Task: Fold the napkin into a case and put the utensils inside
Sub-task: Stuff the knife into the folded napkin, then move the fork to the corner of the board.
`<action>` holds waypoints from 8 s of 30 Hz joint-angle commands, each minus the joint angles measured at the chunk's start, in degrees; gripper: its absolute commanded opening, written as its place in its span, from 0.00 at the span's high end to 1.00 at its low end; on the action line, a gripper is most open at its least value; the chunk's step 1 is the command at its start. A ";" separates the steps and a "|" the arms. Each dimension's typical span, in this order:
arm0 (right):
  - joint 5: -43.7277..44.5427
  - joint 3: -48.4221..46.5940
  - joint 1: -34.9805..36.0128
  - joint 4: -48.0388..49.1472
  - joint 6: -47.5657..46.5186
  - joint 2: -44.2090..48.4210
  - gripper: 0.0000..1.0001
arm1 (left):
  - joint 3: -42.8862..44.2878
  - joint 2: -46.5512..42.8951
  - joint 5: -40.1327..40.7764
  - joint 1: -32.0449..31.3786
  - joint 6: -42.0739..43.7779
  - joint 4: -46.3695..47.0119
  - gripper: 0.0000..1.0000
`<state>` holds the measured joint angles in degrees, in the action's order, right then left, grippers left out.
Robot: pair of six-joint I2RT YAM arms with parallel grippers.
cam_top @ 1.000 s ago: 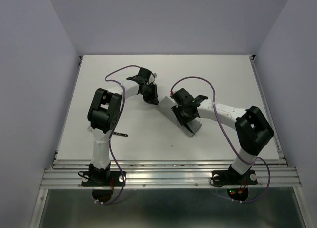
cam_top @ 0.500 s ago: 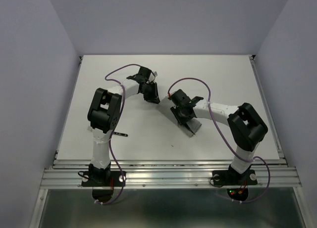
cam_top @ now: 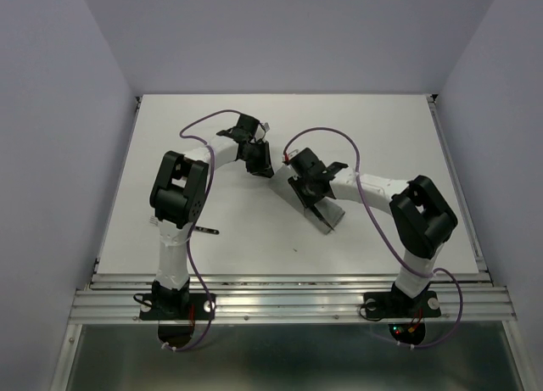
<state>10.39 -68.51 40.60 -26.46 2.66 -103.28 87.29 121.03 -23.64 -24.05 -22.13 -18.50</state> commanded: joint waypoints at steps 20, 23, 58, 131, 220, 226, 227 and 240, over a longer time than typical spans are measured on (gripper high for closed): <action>-2.22 0.31 -0.96 5.10 -8.18 -0.25 0.85 | 2.19 -1.41 -1.41 -0.64 1.12 -0.39 0.76; -1.61 0.48 -0.96 5.10 -10.38 0.63 0.93 | 2.80 -1.15 -1.15 -0.64 1.56 -1.10 0.76; -0.81 -4.70 -2.54 3.34 -27.71 -2.09 0.99 | 7.20 3.95 -2.38 -0.64 3.32 -4.00 0.76; 3.94 0.48 -3.07 5.63 -23.14 4.13 0.57 | 8.16 1.76 -2.47 -0.82 4.46 -5.84 0.76; -8.64 15.87 -3.60 16.70 7.90 24.27 0.30 | -17.31 -19.61 34.19 16.32 10.79 -13.58 0.02; -7.84 13.84 -3.60 15.30 6.13 23.57 0.30 | -18.82 -17.07 32.95 16.49 9.65 -14.01 0.12; -8.11 13.76 -3.60 15.38 6.39 23.57 0.30 | -18.99 -16.80 32.69 16.58 9.39 -13.84 0.14; -8.90 15.16 -3.60 15.56 9.39 24.01 0.30 | -15.92 -10.73 29.89 17.20 7.63 -12.52 0.73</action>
<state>1.17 -52.88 37.41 -11.55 11.22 -80.62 69.97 106.52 6.33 -7.42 -14.33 -31.09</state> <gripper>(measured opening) 0.700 0.366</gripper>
